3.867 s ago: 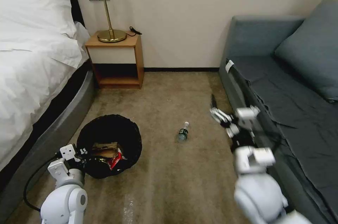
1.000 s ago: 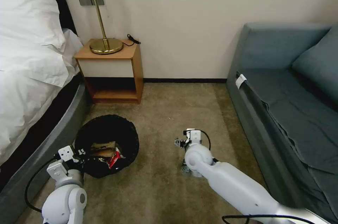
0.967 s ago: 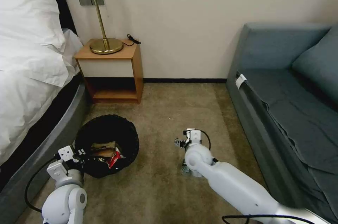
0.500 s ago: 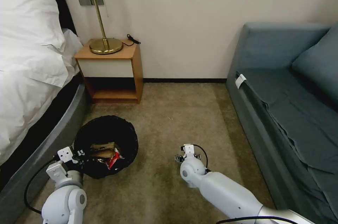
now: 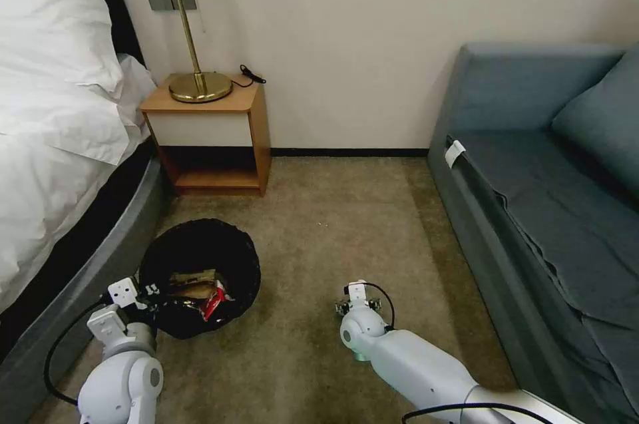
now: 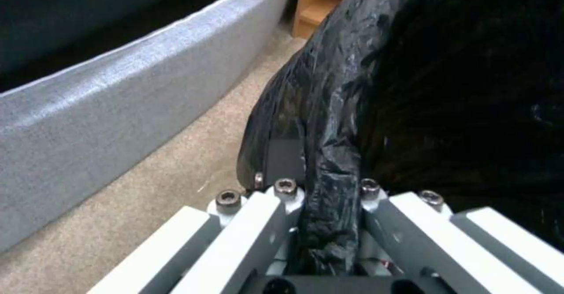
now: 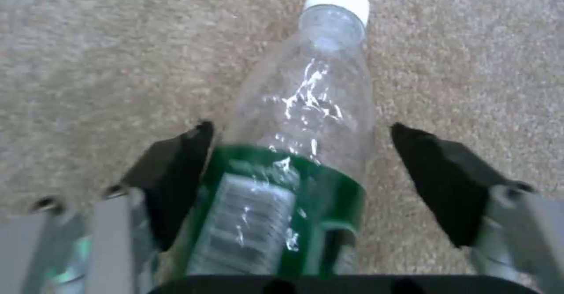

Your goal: Pick up the trash bin, then pick up the garbage on the floor and place it into the trash bin.

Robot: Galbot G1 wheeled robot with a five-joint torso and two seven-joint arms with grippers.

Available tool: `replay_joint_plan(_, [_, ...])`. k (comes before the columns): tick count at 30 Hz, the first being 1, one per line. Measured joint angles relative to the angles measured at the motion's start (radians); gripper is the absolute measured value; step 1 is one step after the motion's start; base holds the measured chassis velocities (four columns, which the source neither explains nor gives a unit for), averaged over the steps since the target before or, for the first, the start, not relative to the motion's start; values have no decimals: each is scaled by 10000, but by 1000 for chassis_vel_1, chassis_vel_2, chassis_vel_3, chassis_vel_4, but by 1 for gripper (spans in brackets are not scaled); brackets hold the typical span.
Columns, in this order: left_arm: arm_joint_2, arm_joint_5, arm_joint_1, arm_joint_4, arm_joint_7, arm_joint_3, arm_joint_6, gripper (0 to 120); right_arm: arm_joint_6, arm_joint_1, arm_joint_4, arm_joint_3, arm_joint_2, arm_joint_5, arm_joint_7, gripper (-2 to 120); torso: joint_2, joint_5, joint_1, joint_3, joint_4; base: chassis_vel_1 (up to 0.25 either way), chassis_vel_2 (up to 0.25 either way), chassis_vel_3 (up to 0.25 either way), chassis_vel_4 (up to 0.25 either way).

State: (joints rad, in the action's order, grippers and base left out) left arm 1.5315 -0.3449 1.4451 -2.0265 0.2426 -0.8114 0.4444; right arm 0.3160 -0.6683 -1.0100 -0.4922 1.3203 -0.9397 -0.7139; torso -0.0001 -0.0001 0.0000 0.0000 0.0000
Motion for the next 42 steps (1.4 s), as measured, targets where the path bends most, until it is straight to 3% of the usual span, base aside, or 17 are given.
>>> replay_joint_plan(2, [0, 22, -22, 0, 1, 18, 0, 3, -65, -55, 12, 30, -17, 97, 58, 69, 0, 1, 0, 0, 0, 0, 0, 0, 0])
replay_joint_plan(6, [5, 39, -41, 2, 4, 44, 5, 3, -104, -117, 12, 74, -50, 162, 86, 59, 0, 1, 0, 0, -1, 0, 0, 0, 0])
replay_joint_plan(7, [7, 47, -44, 3, 6, 60, 16, 3, -126, -144, -2, 96, -71, 201, 99, 51, 0, 1, 0, 0, 0, 0, 0, 0, 0])
replay_joint_plan(16, [2, 52, -40, -13, 12, 52, 60, 3, -274, -253, -655, 186, -357, 413, 69, 26, 0, 1, 0, 0, -1, 0, 0, 0, 0])
replay_joint_plan(18, [-4, 48, -40, -17, 12, 48, 68, 3, -281, -255, -883, 221, -429, 437, 48, 24, 0, 2, 0, 0, -1, 0, 0, 0, 0])
replay_joint_plan(25, [-22, 22, -47, -27, 26, 70, 102, 3, -185, 122, -4908, 895, -1448, 87, -386, 21, 0, 0, 0, 0, -1, 0, 0, 0, 0])
replay_joint_plan(26, [-22, 22, -47, -27, 26, 70, 102, 3, -185, 122, -4908, 895, -1448, 87, -386, 21, 0, 0, 0, 0, -1, 0, 0, 0, 0])
replay_joint_plan(31, [34, 87, -44, 1, 30, 206, 106, 3, -356, 957, -7752, 552, -1314, -934, -826, 21, 1, 1, 0, 0, -1, 0, 0, 0, 0])
replay_joint_plan(36, [151, 250, -32, 28, 41, 417, 119, 3, -888, 1649, -8670, -973, -538, -1388, -995, 21, 1, -2, -1, -1, 1, 0, 0, 0, 0])
replay_joint_plan(42, [183, 309, -33, -5, 46, 458, 148, 3, -1110, 1981, -8147, -2437, -27, -1255, -971, 21, 1, -2, -1, 0, 1, 0, 0, 0, 0])
